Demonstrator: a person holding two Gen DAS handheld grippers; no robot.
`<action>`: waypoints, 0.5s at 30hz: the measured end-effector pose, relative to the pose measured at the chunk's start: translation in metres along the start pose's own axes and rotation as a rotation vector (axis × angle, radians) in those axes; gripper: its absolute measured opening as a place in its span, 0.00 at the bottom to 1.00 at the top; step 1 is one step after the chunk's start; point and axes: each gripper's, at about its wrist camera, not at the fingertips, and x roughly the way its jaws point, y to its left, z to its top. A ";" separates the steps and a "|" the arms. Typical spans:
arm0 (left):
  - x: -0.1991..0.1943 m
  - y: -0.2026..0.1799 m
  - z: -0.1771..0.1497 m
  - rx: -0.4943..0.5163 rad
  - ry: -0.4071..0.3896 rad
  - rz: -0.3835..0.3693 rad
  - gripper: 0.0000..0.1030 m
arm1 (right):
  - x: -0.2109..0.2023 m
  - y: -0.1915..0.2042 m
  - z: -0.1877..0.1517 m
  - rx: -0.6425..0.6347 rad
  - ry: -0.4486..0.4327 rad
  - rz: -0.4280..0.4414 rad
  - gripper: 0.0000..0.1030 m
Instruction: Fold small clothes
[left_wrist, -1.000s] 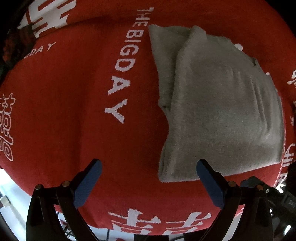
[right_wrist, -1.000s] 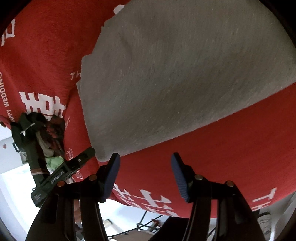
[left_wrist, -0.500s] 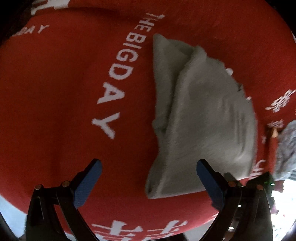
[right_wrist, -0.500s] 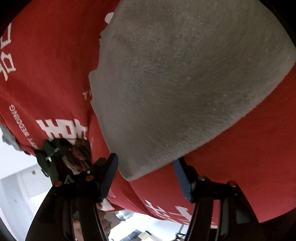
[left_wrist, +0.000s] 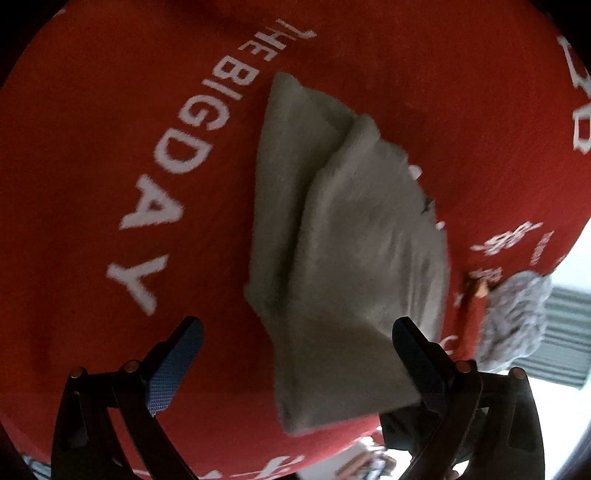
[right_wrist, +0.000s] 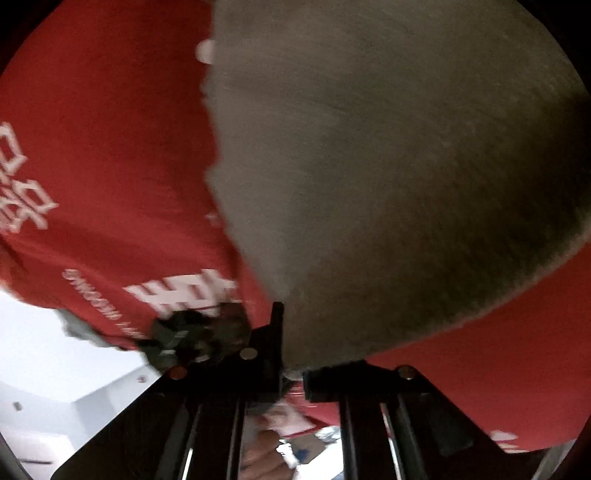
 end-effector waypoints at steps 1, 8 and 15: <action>0.007 -0.003 0.006 -0.013 0.006 -0.035 0.99 | -0.004 0.009 0.002 -0.011 0.007 0.033 0.08; 0.039 -0.030 0.041 -0.015 0.056 -0.188 0.99 | -0.012 0.050 0.004 -0.160 0.050 0.031 0.08; 0.071 -0.091 0.038 0.187 0.051 0.080 0.70 | -0.008 0.038 -0.003 -0.236 0.126 -0.111 0.08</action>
